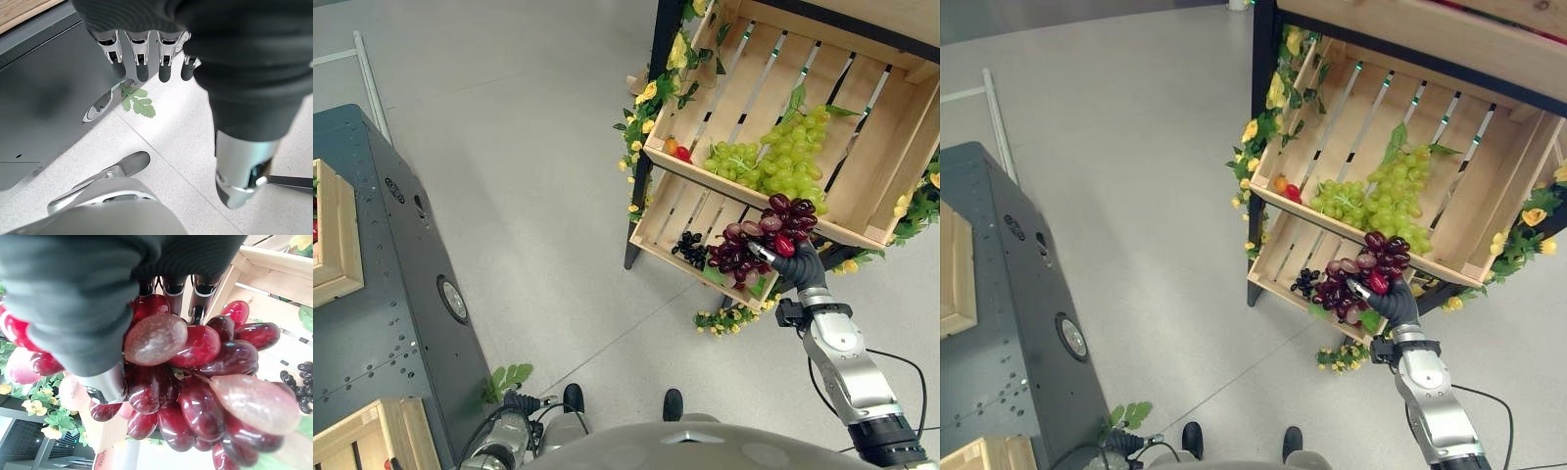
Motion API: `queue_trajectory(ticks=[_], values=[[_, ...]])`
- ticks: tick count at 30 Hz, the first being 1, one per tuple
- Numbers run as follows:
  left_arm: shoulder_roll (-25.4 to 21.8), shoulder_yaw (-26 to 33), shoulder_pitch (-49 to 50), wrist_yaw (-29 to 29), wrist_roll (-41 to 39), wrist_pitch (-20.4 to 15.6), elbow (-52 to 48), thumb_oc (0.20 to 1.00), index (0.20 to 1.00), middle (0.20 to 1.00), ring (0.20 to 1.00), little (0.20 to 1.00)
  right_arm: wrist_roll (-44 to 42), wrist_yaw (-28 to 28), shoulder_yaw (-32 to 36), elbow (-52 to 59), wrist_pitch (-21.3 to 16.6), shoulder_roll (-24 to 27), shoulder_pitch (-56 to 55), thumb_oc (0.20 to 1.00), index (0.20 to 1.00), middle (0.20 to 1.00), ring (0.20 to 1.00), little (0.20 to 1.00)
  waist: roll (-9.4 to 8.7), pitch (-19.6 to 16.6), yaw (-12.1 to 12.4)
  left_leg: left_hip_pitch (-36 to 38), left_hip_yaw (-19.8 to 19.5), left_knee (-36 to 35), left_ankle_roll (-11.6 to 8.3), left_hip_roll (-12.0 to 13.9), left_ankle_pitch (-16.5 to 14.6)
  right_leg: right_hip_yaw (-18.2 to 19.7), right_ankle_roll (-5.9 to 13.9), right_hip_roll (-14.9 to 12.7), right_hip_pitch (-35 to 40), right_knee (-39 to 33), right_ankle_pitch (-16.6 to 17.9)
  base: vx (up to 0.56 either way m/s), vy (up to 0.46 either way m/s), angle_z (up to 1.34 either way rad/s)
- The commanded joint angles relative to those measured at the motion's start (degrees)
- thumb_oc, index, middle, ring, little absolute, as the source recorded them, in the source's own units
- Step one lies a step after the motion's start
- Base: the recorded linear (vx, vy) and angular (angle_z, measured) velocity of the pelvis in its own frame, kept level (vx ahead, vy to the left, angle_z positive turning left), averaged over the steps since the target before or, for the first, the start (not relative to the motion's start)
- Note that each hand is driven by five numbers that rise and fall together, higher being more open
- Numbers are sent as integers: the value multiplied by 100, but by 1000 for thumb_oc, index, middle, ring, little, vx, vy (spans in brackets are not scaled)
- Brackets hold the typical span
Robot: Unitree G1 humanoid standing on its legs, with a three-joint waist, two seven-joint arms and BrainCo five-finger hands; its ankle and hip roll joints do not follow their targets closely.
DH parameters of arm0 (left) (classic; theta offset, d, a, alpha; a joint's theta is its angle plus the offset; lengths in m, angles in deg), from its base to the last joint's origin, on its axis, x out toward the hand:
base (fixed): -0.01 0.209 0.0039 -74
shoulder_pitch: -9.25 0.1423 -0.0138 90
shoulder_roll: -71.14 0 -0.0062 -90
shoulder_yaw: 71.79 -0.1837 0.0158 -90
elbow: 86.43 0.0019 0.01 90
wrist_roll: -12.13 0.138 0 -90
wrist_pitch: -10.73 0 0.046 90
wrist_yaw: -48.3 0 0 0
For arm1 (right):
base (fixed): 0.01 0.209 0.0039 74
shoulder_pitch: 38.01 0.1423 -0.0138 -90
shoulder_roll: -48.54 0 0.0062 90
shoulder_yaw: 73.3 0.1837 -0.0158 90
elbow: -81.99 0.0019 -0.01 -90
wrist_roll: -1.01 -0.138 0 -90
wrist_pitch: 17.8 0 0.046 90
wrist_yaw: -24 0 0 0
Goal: Pick up the fruits from the basket on one side to the basket on the other side
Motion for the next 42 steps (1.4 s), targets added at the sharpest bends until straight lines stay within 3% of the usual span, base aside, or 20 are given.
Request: queue_trajectory(ticks=[1,28,34,42], values=[[74,-272,-419,-45,0,43,316,1000,1000,1000,1000,1000,-474,-199,1067,955,-609,524,1301,200,200,200,200,200,-105,-36,272,216,-268,35,29,-75,-570,188,399,-28,-114,25,7,0,0,0],[-44,-338,-532,-329,-243,0,447,1000,1000,1000,1000,1000,-2076,519,1726,1392,-768,2353,1506,200,200,200,200,200,-341,-195,166,218,-195,34,-14,-52,-579,221,417,-26,-144,25,50,0,0,0],[-58,-369,-540,-359,-245,-3,418,1000,1000,1000,1000,1000,-2128,592,1746,1440,-753,2406,1466,200,200,200,200,200,-366,-209,144,237,-175,34,-12,-40,-589,263,413,-17,-155,25,58,0,0,0],[-59,-388,-545,-383,-218,-3,359,1000,1000,1000,1000,1000,-1911,569,1663,1466,-670,2098,1349,200,200,200,200,200,-338,-207,145,256,-182,34,2,-50,-607,268,417,-38,-151,25,51,-1,3,-3]])
